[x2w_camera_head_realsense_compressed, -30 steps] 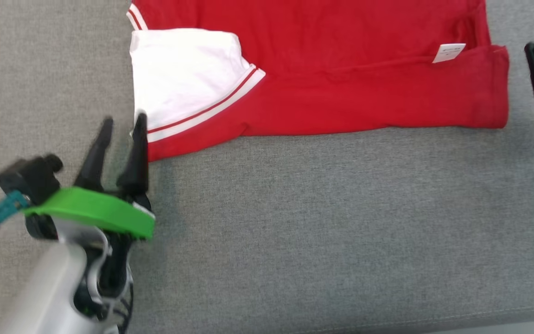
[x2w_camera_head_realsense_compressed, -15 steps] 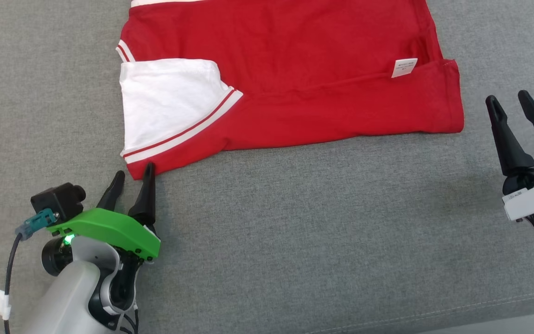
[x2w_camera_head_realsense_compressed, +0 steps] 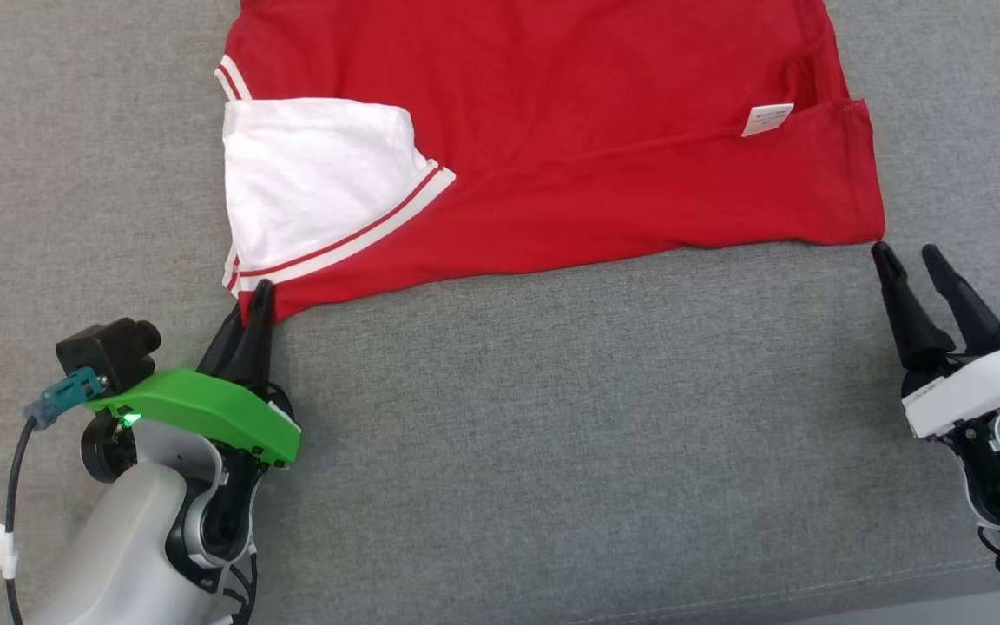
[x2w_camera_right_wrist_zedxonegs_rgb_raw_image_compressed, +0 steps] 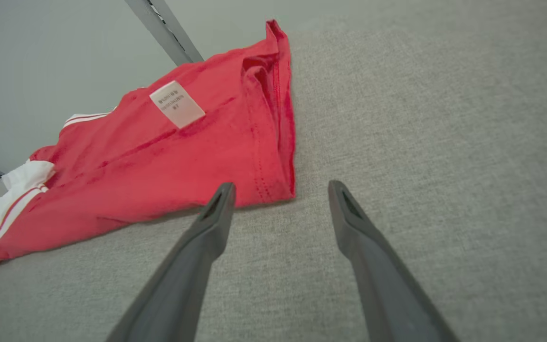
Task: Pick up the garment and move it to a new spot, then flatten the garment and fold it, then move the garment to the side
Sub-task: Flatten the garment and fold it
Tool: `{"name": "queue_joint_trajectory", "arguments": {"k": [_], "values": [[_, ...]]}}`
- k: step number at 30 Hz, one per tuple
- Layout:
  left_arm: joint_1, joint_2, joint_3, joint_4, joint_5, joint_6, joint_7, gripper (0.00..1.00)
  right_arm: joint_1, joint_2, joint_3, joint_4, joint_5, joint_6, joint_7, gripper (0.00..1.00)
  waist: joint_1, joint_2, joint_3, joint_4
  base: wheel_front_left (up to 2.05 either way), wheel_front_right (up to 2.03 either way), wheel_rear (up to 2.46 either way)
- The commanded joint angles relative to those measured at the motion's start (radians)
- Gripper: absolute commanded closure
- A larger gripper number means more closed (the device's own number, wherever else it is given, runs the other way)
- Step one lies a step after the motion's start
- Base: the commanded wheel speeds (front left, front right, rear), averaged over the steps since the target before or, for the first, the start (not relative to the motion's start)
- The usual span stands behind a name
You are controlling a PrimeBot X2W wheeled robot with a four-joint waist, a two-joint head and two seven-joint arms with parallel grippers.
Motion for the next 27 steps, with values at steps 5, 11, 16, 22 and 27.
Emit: {"name": "queue_joint_trajectory", "arguments": {"k": [5,11,16,22,27], "values": [[0.015,0.005,-0.014,-0.002,0.013,-0.003,-0.004,1.0,-0.078,0.024,0.051,0.084,0.122,-0.001,0.04,0.0,0.0,0.0,0.006,0.027,0.0,0.0,0.0],[-0.013,-0.008,-0.033,-0.001,0.03,-0.016,-0.009,1.0,-0.146,0.046,0.092,0.134,0.256,-0.001,0.08,0.2,0.0,0.0,0.015,0.046,0.0,0.0,0.0],[-0.031,-0.017,-0.043,0.013,0.039,-0.025,-0.019,1.0,-0.165,0.023,0.124,0.136,0.301,-0.001,0.059,1.0,0.0,0.0,0.013,0.056,0.0,0.0,0.0],[0.002,-0.006,-0.039,0.0,0.034,-0.03,-0.04,1.0,-0.123,-0.049,0.163,0.092,0.326,-0.001,0.027,1.0,0.0,0.0,-0.012,0.057,0.0,0.0,0.0],[0.067,0.017,-0.039,-0.08,0.029,-0.006,-0.042,1.0,-0.06,-0.121,0.181,0.035,0.348,-0.001,0.006,1.0,0.0,0.0,-0.035,0.057,0.0,0.0,0.0]]}}
